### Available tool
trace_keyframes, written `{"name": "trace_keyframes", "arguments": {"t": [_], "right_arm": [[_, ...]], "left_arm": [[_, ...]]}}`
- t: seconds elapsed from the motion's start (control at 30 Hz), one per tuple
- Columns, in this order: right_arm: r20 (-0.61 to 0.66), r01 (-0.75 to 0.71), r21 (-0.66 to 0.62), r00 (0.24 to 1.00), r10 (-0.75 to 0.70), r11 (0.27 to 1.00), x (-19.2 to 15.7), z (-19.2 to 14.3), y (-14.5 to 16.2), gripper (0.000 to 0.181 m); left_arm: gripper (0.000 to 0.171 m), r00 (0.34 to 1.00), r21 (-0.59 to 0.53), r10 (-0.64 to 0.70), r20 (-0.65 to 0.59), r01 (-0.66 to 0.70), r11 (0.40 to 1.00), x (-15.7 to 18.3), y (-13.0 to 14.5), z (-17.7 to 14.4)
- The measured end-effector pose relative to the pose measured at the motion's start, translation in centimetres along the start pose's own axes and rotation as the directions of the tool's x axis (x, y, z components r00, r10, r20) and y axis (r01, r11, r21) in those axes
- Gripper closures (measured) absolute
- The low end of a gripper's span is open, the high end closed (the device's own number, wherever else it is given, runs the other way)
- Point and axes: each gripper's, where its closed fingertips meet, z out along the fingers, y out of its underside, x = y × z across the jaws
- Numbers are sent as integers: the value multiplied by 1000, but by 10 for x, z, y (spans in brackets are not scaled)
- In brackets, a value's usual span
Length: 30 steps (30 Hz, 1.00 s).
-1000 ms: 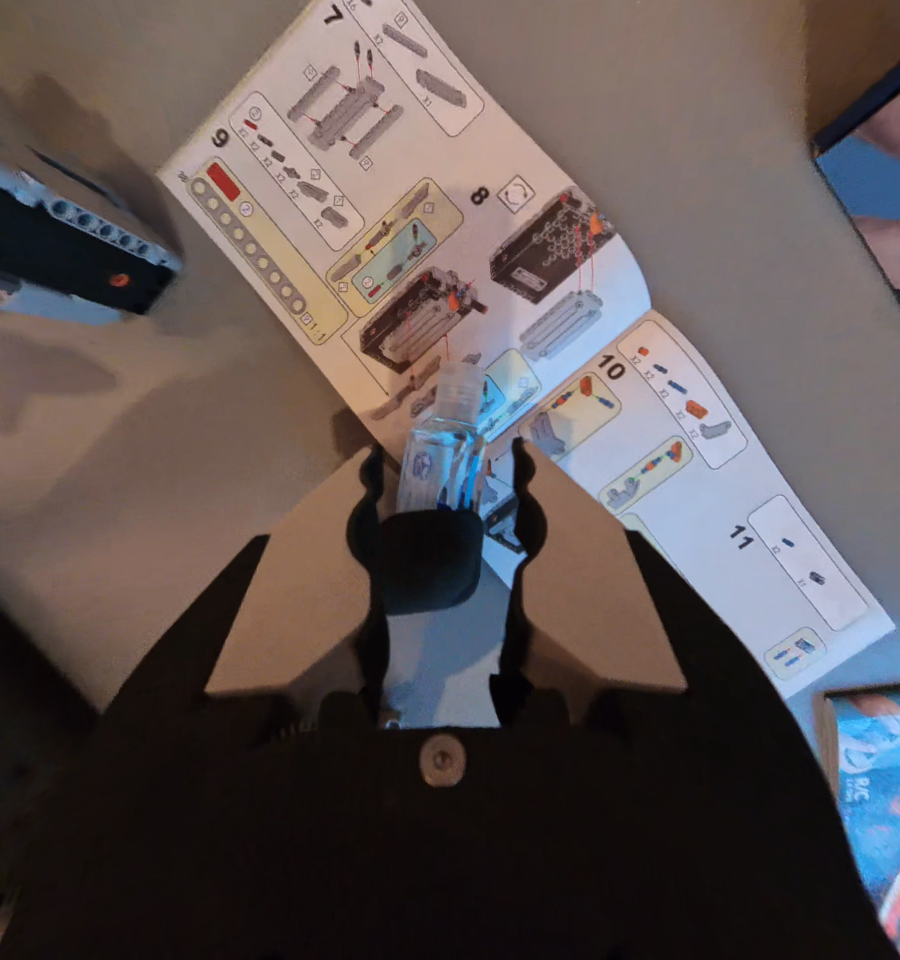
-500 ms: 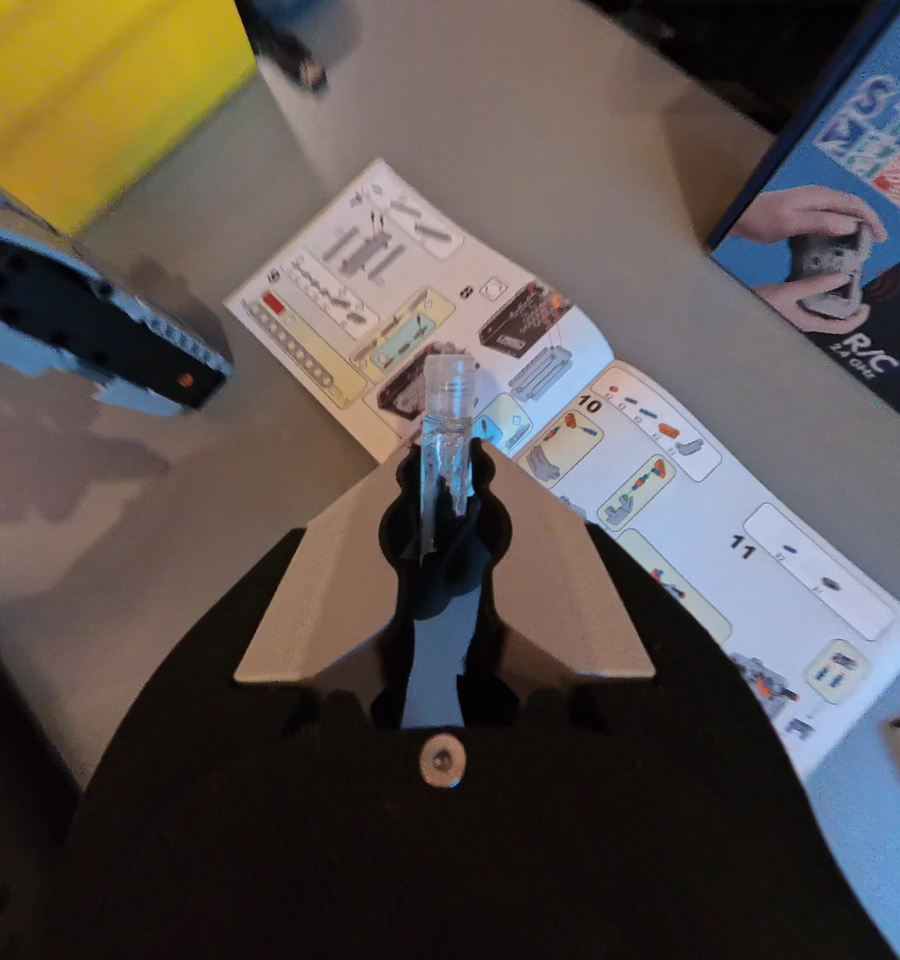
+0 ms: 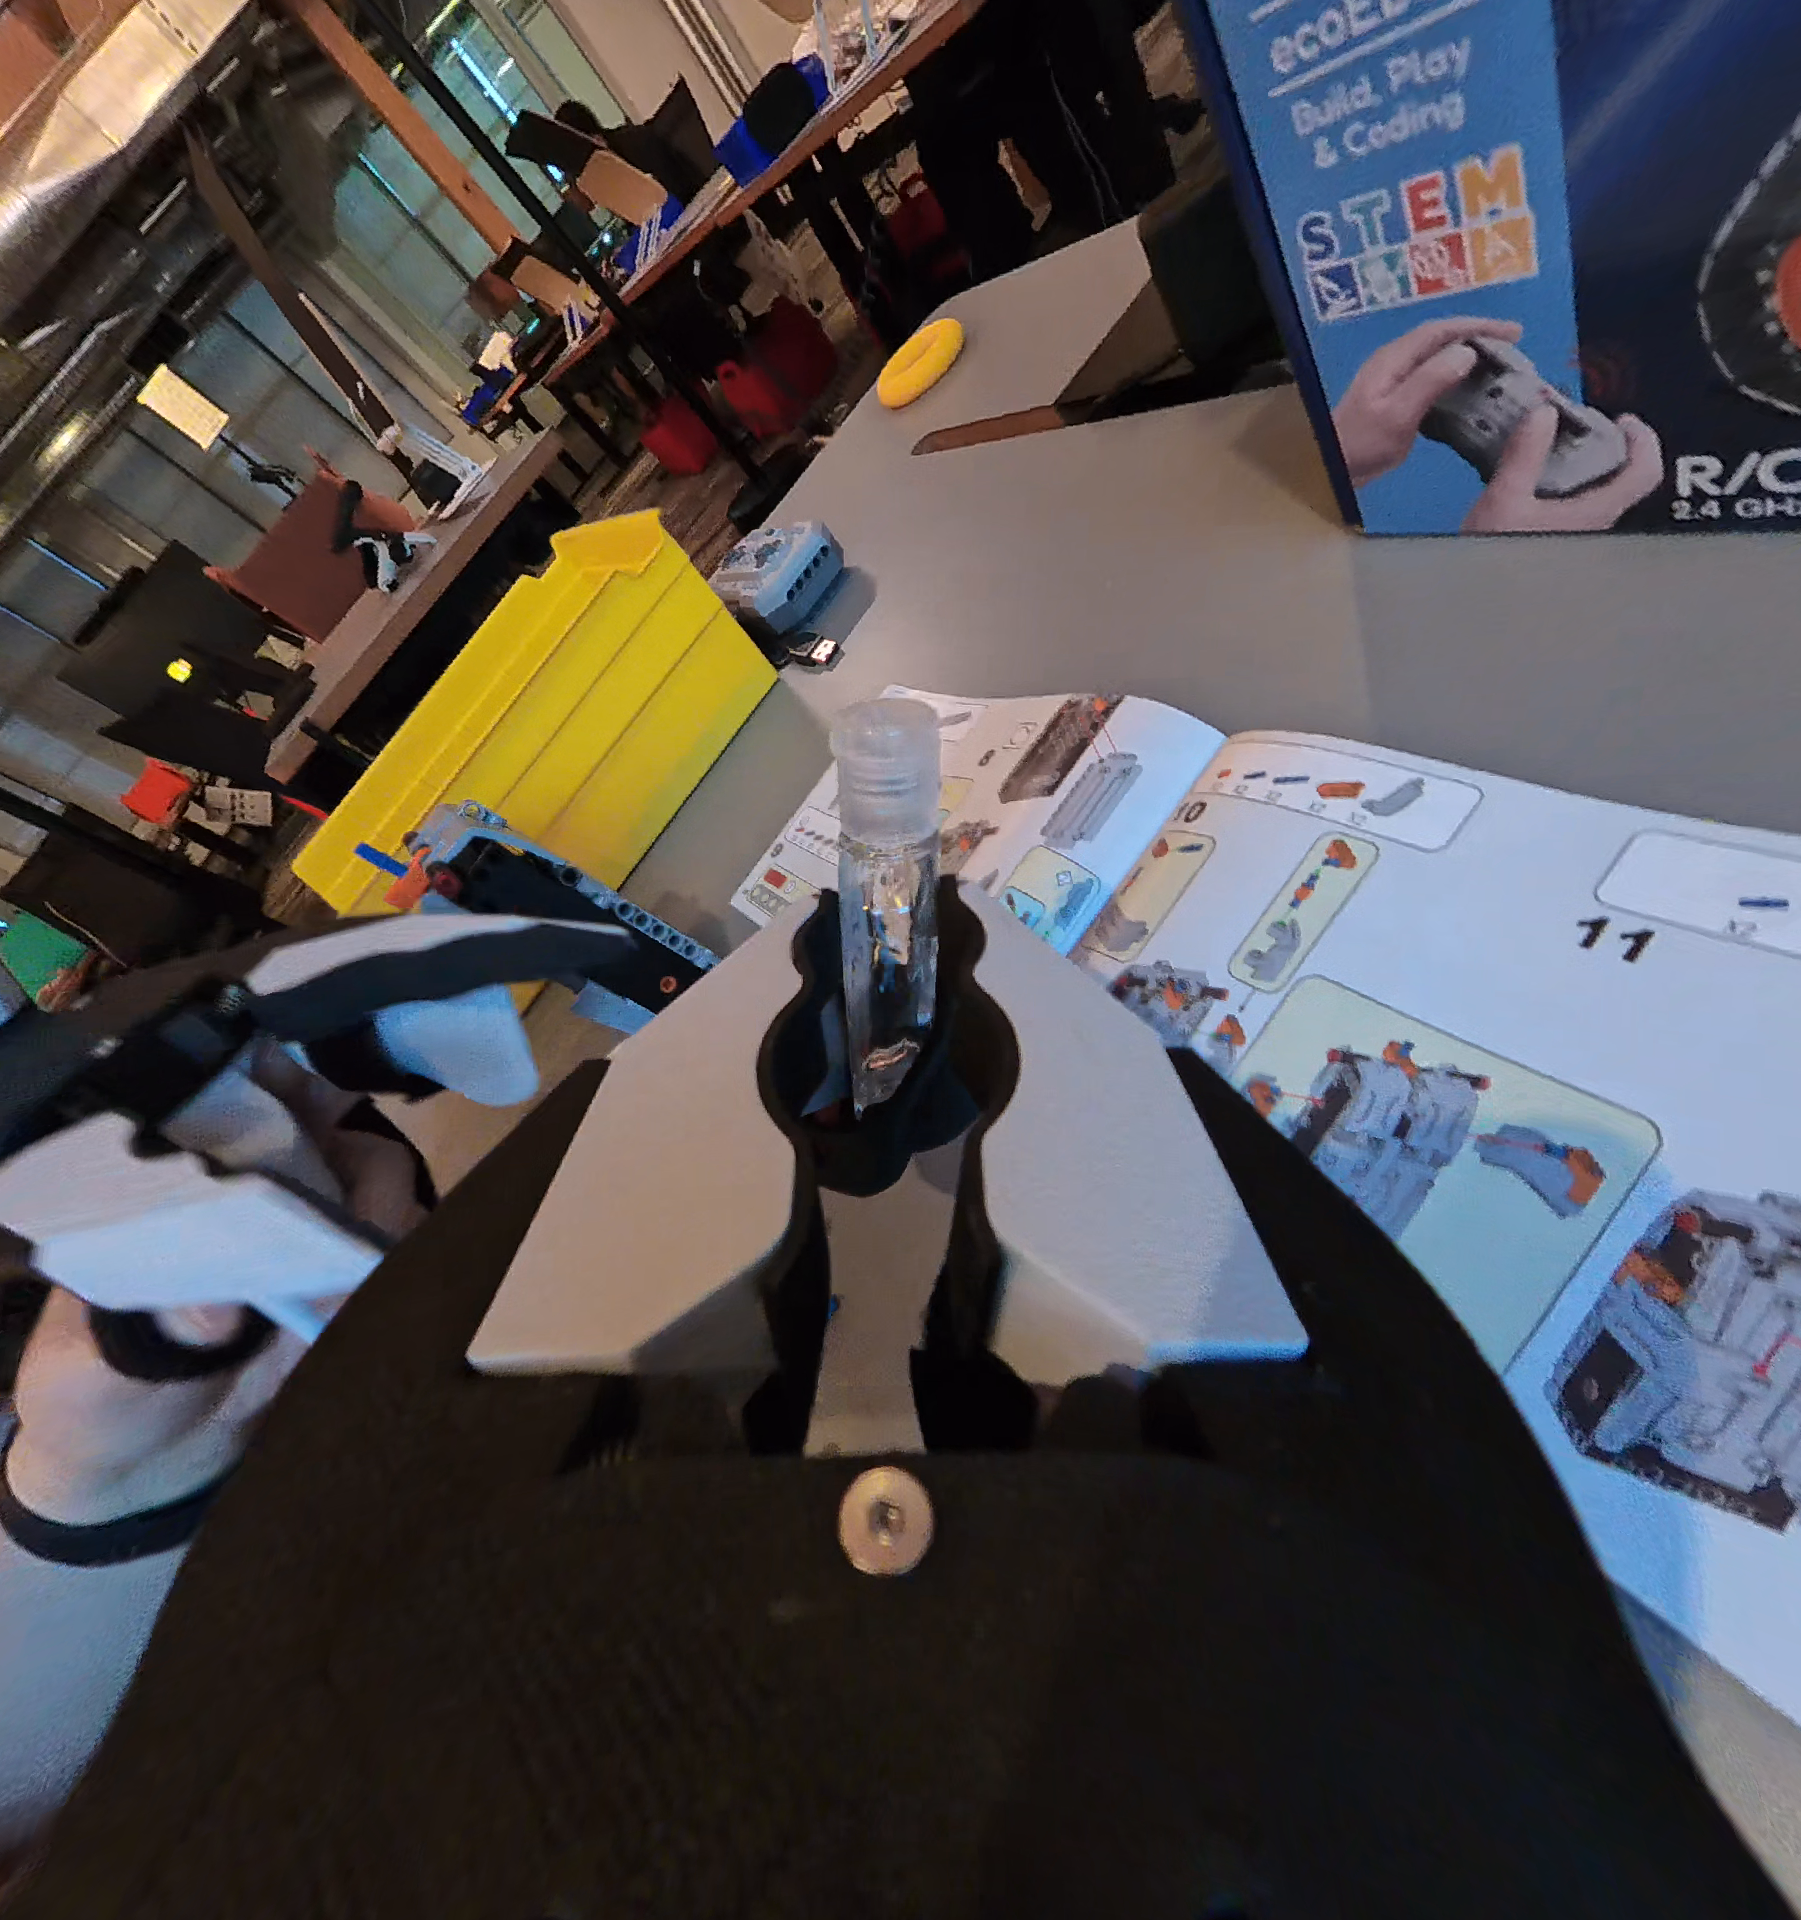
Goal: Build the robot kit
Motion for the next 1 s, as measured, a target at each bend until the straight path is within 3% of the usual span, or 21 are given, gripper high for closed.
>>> {"name": "trace_keyframes", "arguments": {"t": [0.13, 0.2, 0.3, 0.57, 0.87, 1.0], "right_arm": [[0, -8, -1, 1000, 8, 1000, 0, -1, 4, 165], [16, -12, -5, 1000, 12, 1000, -3, -1, 6, 165], [37, -19, -8, 999, 19, 1000, -6, -1, 6, 165], [31, 27, 34, 999, -28, 999, -4, -4, 1, 165], [97, -28, 139, 995, 15, 990, -5, -29, -27, 164], [172, -44, 133, 985, 21, 990, -8, -43, -30, 164]], "left_arm": [[93, 974, -167, 144, 172, -116, 979, -16, 26, 41], [95, 958, -194, 193, 212, -152, 969, -22, 27, 50], [117, 964, -201, 187, 188, -149, 968, -20, 29, 57], [118, 971, -281, 169, 167, -118, 953, -21, 46, 60], [114, 975, -354, 184, 126, -129, 926, -18, 67, 62], [97, 987, -342, 134, 87, -96, 935, -12, 64, 55]]}}
